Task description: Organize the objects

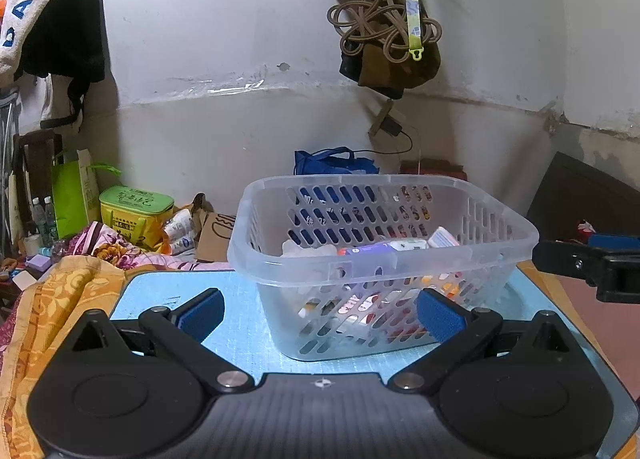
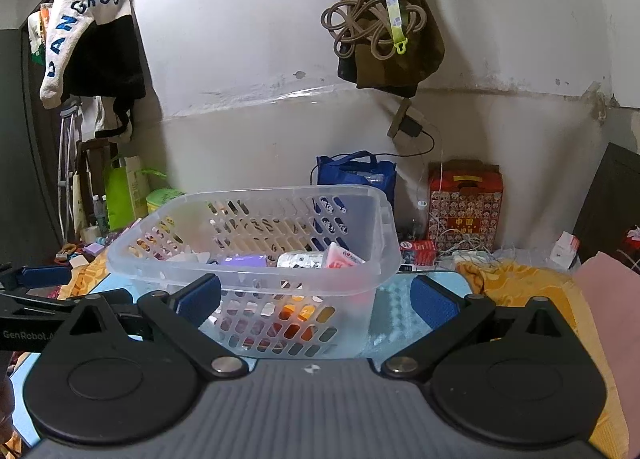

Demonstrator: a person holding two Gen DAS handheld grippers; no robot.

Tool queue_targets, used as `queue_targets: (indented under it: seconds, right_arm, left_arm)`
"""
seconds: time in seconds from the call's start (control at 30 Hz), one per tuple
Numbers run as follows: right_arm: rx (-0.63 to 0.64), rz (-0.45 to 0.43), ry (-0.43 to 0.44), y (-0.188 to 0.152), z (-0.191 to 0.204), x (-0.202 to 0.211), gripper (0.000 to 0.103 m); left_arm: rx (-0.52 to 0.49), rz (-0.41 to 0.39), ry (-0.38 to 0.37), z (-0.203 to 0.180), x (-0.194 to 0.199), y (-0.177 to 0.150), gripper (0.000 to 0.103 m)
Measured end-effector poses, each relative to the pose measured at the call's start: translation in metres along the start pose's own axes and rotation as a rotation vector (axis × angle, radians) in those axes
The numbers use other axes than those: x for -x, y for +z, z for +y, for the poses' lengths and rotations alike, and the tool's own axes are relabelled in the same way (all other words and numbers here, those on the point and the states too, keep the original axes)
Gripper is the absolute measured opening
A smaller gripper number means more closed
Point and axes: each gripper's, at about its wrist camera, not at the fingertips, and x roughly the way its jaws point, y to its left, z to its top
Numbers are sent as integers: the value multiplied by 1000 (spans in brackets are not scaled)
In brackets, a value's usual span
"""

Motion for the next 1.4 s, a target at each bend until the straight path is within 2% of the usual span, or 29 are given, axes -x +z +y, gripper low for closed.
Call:
queue_targets:
  seconds: [0.33,1.4]
  right_arm:
    - [42,5,0,0,8,-2,103]
    - [61,-7,-5,-1,8,2,103]
  left_arm:
    - [6,4,-6,3,0,-1,103]
    - [7,13,5,0,-2,-4,103]
